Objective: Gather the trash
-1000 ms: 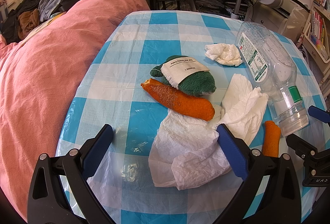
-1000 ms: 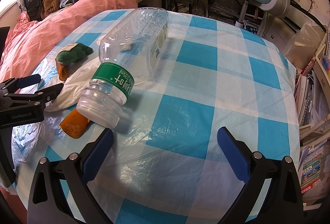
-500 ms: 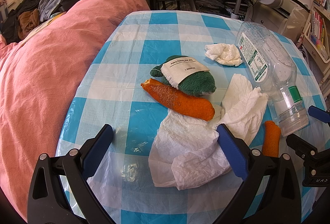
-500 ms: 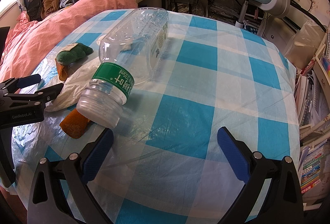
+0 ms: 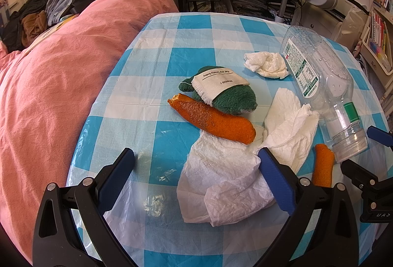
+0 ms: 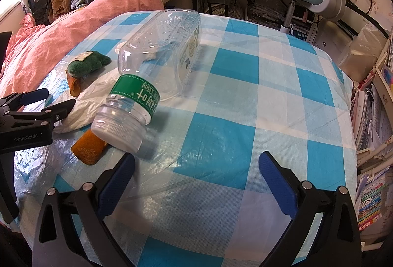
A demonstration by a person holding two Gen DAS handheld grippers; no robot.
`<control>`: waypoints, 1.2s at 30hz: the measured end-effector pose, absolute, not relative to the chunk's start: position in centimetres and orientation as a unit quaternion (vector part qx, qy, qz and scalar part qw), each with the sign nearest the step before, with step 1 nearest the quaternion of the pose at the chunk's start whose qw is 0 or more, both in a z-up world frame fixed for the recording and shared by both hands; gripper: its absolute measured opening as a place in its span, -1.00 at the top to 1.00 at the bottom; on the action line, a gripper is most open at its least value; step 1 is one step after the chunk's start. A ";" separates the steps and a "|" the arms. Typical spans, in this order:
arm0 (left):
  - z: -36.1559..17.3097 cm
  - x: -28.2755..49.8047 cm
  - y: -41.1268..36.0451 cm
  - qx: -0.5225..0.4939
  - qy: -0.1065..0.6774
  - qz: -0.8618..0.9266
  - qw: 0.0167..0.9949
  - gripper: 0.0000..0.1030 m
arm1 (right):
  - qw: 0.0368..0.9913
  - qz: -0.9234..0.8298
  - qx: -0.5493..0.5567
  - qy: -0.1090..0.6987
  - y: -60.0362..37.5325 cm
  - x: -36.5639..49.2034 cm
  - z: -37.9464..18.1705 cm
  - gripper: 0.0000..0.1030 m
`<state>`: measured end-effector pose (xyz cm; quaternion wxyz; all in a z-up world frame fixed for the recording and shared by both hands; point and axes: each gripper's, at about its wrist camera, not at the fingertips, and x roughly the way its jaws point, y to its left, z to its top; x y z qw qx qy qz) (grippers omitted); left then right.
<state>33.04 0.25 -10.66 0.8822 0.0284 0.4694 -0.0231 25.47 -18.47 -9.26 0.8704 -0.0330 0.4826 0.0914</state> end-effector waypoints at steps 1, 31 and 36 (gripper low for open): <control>-10.7 33.0 0.2 0.028 0.469 -0.023 0.882 -0.87 | 0.870 0.091 -0.033 0.482 -18.5 25.4 -9.2 -0.88; -10.0 33.9 0.3 0.036 0.471 0.002 0.881 -0.86 | 0.870 0.125 -0.014 0.477 -19.6 26.2 -8.4 -0.88; -9.0 33.4 -0.8 0.073 0.455 0.000 0.888 -0.86 | 0.884 0.136 -0.013 0.447 -19.0 25.9 -6.6 -0.88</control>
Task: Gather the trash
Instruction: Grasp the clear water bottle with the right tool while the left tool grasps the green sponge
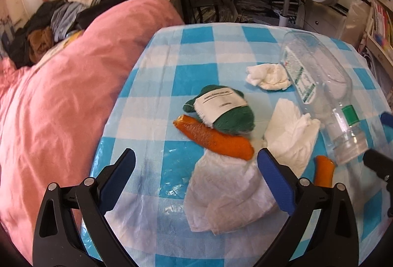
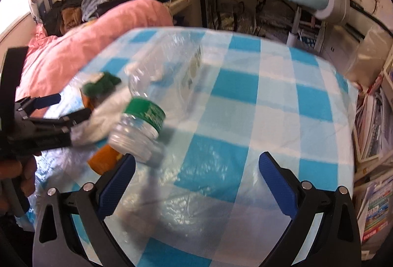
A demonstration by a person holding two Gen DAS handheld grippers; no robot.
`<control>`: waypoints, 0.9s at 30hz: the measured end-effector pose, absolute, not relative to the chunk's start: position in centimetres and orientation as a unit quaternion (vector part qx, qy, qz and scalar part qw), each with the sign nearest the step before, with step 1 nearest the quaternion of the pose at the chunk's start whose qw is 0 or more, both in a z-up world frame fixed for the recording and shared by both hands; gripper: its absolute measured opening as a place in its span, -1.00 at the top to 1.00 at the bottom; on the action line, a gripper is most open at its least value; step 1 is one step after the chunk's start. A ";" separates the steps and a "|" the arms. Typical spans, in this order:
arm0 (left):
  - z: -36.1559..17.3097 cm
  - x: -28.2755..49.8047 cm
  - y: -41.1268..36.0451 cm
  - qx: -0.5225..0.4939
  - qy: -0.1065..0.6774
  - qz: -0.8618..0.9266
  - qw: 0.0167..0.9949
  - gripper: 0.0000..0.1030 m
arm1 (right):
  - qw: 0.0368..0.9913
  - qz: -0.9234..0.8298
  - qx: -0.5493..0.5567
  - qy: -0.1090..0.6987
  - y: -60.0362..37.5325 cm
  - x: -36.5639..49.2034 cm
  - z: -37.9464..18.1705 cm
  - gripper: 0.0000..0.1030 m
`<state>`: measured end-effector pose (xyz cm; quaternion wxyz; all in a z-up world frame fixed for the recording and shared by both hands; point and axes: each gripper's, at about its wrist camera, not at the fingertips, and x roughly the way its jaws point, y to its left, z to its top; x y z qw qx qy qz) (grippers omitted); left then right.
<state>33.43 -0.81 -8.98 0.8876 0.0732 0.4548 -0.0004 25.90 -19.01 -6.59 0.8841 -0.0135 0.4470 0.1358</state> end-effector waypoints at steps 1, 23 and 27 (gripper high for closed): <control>-8.9 33.4 -0.8 0.072 0.455 -0.003 0.888 -0.86 | 0.885 0.138 -0.015 0.445 -18.8 25.8 -6.4 -0.88; -7.1 33.7 2.9 0.015 0.455 -0.002 0.890 -0.86 | 0.888 0.138 0.004 0.439 -14.4 30.5 -6.5 -0.62; -6.9 33.8 3.0 -0.012 0.458 -0.053 0.887 -0.86 | 0.875 0.148 0.024 0.460 -15.2 31.5 -7.7 -0.17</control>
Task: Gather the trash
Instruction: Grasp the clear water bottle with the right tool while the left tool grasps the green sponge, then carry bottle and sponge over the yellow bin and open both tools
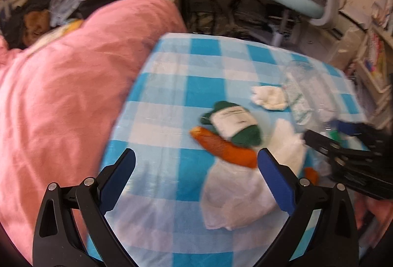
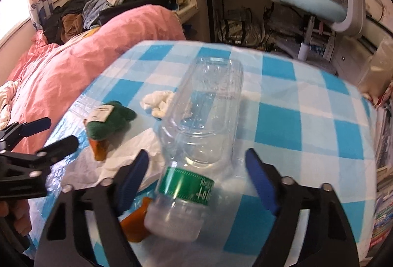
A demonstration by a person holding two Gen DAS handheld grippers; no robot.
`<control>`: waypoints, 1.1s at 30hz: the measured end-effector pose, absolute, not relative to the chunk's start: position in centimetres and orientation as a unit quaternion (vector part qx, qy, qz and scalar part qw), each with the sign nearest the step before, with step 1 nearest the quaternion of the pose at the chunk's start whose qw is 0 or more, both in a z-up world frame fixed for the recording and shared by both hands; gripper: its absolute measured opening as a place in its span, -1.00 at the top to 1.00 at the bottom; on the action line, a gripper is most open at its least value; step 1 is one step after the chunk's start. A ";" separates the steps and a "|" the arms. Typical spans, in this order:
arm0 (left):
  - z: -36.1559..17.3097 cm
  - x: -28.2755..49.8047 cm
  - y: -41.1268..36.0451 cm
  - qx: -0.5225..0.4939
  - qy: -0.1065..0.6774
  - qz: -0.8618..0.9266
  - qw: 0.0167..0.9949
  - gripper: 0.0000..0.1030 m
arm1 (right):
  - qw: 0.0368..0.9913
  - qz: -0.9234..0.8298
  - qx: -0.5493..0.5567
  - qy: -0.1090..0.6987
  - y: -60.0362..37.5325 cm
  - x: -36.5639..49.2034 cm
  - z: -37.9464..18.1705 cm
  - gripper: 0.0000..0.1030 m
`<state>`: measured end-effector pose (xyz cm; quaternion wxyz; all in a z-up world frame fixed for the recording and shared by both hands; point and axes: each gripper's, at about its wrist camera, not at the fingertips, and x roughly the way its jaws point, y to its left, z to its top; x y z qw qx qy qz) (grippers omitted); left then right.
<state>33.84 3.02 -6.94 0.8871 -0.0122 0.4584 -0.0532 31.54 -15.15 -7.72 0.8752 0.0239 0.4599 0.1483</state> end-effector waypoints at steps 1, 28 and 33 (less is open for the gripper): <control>-7.1 33.9 2.9 -0.017 0.463 -0.065 0.884 -0.86 | 0.875 0.153 0.030 0.458 -15.6 31.5 -7.7 -0.16; -8.3 37.0 0.6 -0.042 0.405 -0.142 0.902 0.31 | 0.803 0.261 0.262 0.468 -22.5 28.0 -7.7 -0.14; -4.3 31.6 1.6 -0.080 0.344 -0.167 0.920 0.31 | 0.806 0.285 0.288 0.431 -23.6 24.1 -5.7 -0.14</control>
